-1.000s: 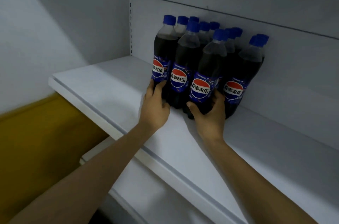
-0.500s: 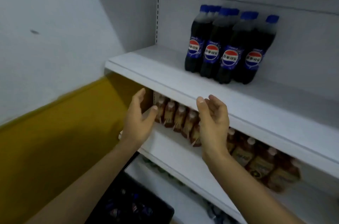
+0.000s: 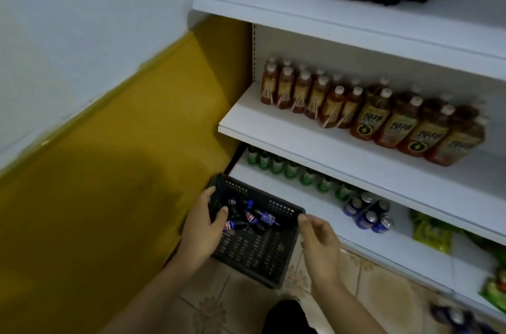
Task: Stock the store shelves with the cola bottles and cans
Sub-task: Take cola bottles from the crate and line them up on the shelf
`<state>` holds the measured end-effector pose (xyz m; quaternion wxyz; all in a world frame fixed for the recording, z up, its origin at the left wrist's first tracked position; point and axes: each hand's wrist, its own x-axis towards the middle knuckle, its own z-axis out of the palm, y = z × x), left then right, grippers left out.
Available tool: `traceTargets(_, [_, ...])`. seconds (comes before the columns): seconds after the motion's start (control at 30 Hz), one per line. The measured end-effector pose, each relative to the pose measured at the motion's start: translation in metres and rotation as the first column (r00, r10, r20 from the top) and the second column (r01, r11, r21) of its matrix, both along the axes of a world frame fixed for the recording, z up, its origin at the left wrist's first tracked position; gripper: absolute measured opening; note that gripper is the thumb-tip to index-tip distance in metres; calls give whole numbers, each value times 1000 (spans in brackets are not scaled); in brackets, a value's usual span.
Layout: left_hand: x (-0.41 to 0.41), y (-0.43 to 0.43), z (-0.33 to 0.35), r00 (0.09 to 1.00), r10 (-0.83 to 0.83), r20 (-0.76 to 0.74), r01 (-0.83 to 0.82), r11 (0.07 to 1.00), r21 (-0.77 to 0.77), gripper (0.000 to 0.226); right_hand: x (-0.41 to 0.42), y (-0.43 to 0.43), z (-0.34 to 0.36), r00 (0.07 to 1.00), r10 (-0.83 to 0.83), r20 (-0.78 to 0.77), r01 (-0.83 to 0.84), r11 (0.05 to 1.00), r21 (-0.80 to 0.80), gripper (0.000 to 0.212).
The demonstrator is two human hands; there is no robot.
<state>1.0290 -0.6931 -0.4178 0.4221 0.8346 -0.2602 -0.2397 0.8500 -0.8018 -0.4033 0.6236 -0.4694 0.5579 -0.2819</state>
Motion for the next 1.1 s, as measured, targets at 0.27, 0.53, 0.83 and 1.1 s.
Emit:
traceTargets(0.27, [33, -36, -88, 990, -38, -133, 57, 988, 141, 55, 1, -32, -88, 991, -14, -135, 50, 964, 263, 15])
traceTargets(0.53, [79, -57, -186, 975, -7, -223, 66, 964, 257, 50, 66, -72, -177, 973, 180, -142, -91, 873, 479, 24])
traceTargets(0.83, [111, -63, -345, 777, 222, -589, -14, 942, 336, 22, 104, -98, -320, 916, 254, -309, -30, 814, 580, 25])
traceTargets(1.1, [201, -142, -503, 767, 98, -634, 130, 944, 303, 48, 199, -126, -500, 858, 369, -358, -71, 774, 629, 21])
